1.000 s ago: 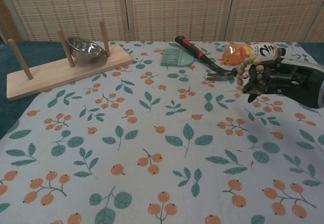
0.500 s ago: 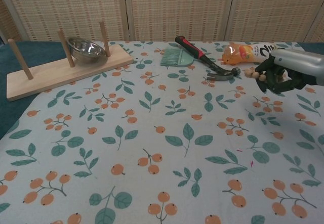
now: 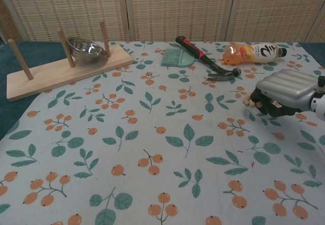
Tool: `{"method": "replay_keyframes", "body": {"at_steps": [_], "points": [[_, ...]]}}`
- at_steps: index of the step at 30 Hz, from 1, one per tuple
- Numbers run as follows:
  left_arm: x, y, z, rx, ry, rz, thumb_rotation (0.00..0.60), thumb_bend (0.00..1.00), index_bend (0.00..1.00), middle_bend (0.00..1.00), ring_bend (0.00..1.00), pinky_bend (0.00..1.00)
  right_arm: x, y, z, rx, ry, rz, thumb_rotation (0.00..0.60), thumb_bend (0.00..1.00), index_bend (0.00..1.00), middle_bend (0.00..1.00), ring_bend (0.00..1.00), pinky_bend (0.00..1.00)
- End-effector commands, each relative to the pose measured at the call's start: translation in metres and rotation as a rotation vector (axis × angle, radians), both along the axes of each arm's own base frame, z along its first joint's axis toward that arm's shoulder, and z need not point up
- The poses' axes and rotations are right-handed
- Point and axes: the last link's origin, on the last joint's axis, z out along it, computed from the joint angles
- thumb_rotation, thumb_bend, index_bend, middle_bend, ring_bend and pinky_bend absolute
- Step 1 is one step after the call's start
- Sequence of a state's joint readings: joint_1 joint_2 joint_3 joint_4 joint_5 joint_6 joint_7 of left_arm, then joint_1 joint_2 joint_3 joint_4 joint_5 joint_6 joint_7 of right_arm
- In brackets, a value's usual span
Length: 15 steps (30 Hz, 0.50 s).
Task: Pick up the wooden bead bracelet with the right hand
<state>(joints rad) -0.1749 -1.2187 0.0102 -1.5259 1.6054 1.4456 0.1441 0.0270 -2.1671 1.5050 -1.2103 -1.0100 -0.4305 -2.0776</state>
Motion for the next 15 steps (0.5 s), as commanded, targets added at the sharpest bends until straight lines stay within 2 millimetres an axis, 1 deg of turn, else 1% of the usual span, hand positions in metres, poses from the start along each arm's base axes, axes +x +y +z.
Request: {"method": "replay_keyframes", "body": {"at_steps": [1,2,3,5,7,8,11,15], "points": [[0.000,0.000,0.000,-0.001,0.000,0.000,0.600,0.41,0.07,0.00,0.00,0.16,-0.004,0.004,-0.008,-0.001,-0.031,-0.030,0.600,0.54,0.41,0.47,0.24,0.23],[0.000,0.000,0.000,-0.002,0.000,0.000,0.600,0.41,0.07,0.00,0.00,0.16,-0.005,0.004,-0.009,-0.002,-0.030,-0.036,0.598,0.49,0.33,0.41,0.20,0.21],[0.000,0.000,0.000,-0.003,0.000,0.000,0.600,0.41,0.07,0.00,0.00,0.16,-0.007,0.005,-0.011,0.000,-0.023,-0.046,0.596,0.48,0.31,0.41,0.19,0.20],[0.000,0.000,0.000,-0.003,-0.001,-0.001,0.600,0.41,0.07,0.00,0.00,0.16,-0.010,0.007,-0.014,0.007,-0.023,-0.063,0.554,0.34,0.15,0.30,0.12,0.16],[0.000,0.000,0.000,-0.003,-0.002,-0.002,0.600,0.41,0.07,0.00,0.00,0.16,-0.011,0.007,-0.014,0.007,-0.033,-0.075,0.503,0.25,0.05,0.25,0.09,0.14],[0.000,0.000,0.001,-0.002,-0.003,-0.002,0.600,0.41,0.07,0.00,0.00,0.16,-0.011,0.007,-0.013,0.005,-0.041,-0.083,0.483,0.22,0.02,0.23,0.08,0.14],[0.000,0.000,0.001,-0.001,-0.003,-0.001,0.600,0.41,0.07,0.00,0.00,0.16,-0.010,0.007,-0.008,-0.003,-0.058,-0.090,0.446,0.16,0.00,0.17,0.04,0.12],[0.000,0.000,0.001,0.001,-0.002,0.001,0.600,0.41,0.07,0.00,0.00,0.16,-0.008,0.010,0.005,-0.024,-0.068,-0.091,0.419,0.14,0.00,0.10,0.00,0.06]]}}
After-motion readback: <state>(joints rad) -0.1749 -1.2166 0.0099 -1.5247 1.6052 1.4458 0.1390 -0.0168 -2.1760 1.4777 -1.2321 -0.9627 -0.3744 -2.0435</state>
